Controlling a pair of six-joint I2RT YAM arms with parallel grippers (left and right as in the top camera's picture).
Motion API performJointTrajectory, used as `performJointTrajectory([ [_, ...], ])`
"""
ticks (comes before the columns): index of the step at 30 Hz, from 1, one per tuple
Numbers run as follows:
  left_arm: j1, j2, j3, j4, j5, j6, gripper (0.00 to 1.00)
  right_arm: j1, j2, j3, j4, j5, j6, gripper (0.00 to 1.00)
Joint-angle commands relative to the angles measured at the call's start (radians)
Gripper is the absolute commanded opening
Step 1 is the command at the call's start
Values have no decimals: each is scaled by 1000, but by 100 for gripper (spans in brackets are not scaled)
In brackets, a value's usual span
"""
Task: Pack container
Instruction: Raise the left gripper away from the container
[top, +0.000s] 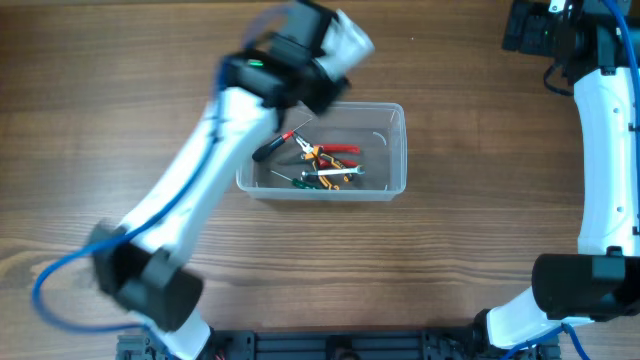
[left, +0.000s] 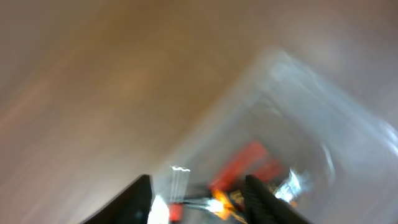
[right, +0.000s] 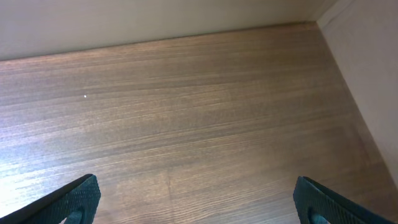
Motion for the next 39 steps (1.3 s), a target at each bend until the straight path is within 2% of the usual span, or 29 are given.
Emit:
performJointTrajectory([
  [1, 153, -147, 27, -1, -224, -538, 55, 2, -13, 14, 3, 7, 19, 100],
  [2, 187, -165, 27, 0, -213, -557, 59, 2, -13, 14, 3, 7, 19, 100],
  [3, 216, -177, 27, -1, -203, -558, 68, 2, -13, 14, 3, 7, 19, 100],
  [4, 235, -185, 27, -1, -199, -559, 84, 2, -13, 14, 3, 7, 18, 100],
  [8, 305, -207, 27, -22, -193, -558, 100, 2, -13, 14, 3, 7, 18, 100],
  [18, 325, -206, 26, -75, -193, -558, 100, 2, -13, 14, 3, 7, 19, 100],
  [33, 325, -206, 26, -75, -193, -558, 100, 1, -16, 14, 3, 7, 19, 100],
  [39, 325, -206, 26, -74, -193, -558, 100, 33, -182, 14, 2, 7, 18, 100],
])
